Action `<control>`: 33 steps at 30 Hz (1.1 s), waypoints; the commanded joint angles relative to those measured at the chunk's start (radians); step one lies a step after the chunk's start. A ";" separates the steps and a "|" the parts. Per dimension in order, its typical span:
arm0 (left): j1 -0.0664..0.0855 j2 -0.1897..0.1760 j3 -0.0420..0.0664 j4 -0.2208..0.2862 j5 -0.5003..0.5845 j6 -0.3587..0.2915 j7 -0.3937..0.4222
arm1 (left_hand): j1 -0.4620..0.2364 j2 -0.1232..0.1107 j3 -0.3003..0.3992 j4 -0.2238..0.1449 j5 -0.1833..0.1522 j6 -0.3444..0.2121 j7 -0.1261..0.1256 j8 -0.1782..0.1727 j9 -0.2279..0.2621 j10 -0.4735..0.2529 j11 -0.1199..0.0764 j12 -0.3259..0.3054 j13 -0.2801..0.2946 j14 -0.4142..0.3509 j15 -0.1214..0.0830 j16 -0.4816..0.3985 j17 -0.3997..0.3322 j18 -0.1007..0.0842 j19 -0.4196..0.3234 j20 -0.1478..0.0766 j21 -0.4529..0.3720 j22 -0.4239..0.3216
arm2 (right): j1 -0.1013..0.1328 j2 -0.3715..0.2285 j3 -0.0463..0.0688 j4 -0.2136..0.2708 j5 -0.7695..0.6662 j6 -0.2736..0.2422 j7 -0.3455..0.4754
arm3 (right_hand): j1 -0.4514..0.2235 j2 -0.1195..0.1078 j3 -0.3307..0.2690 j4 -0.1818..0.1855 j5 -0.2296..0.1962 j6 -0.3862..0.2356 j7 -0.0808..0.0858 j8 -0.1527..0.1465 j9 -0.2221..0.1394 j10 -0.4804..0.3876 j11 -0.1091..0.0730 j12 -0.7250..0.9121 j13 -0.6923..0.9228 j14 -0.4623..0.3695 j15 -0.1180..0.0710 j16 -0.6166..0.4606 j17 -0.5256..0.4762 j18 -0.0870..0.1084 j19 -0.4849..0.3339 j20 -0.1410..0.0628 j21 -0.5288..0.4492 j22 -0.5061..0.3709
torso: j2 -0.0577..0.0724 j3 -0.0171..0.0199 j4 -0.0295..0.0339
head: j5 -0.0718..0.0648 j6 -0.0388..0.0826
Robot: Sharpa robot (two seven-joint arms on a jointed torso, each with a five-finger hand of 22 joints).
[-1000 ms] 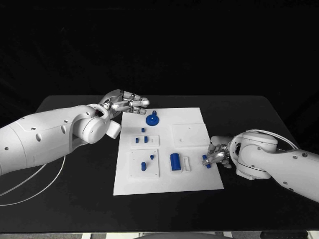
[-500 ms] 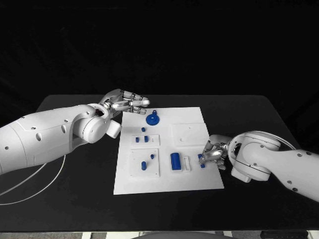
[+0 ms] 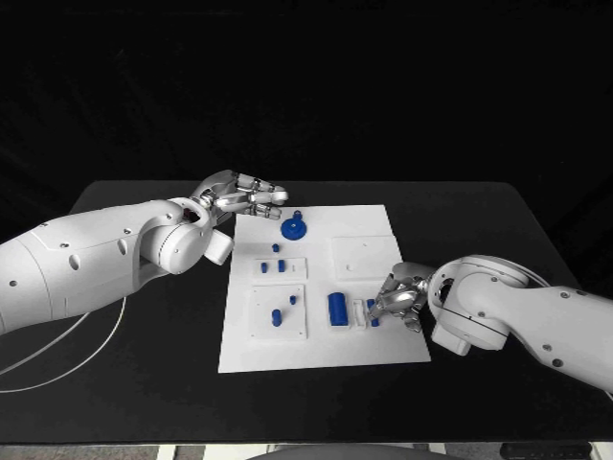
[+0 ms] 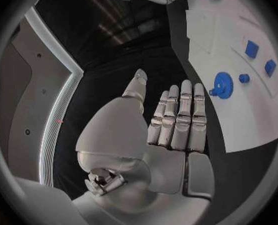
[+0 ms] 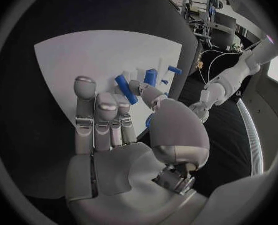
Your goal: Assemble the parts on the task board
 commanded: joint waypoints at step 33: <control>0.001 0.002 0.001 0.004 -0.007 0.017 -0.003 | -0.003 0.003 0.001 0.007 -0.006 -0.006 -0.003 0.002 0.001 -0.008 -0.001 -0.004 0.001 -0.005 -0.001 -0.004 0.002 -0.006 0.003 0.005 0.004 -0.001 | -0.002 0.057 -0.010 -0.057 0.008 0.072 -0.027 | 0.018 0.001 -0.099 0.091 -0.203 0.019 -0.015 0.003 -0.002 0.006 -0.006 0.002 -0.002 -0.001 -0.005 -0.001 0.001 0.005 0.045 -0.003 -0.002 -0.016 | 0.000 0.0011 -0.0007 | 0.010 -0.003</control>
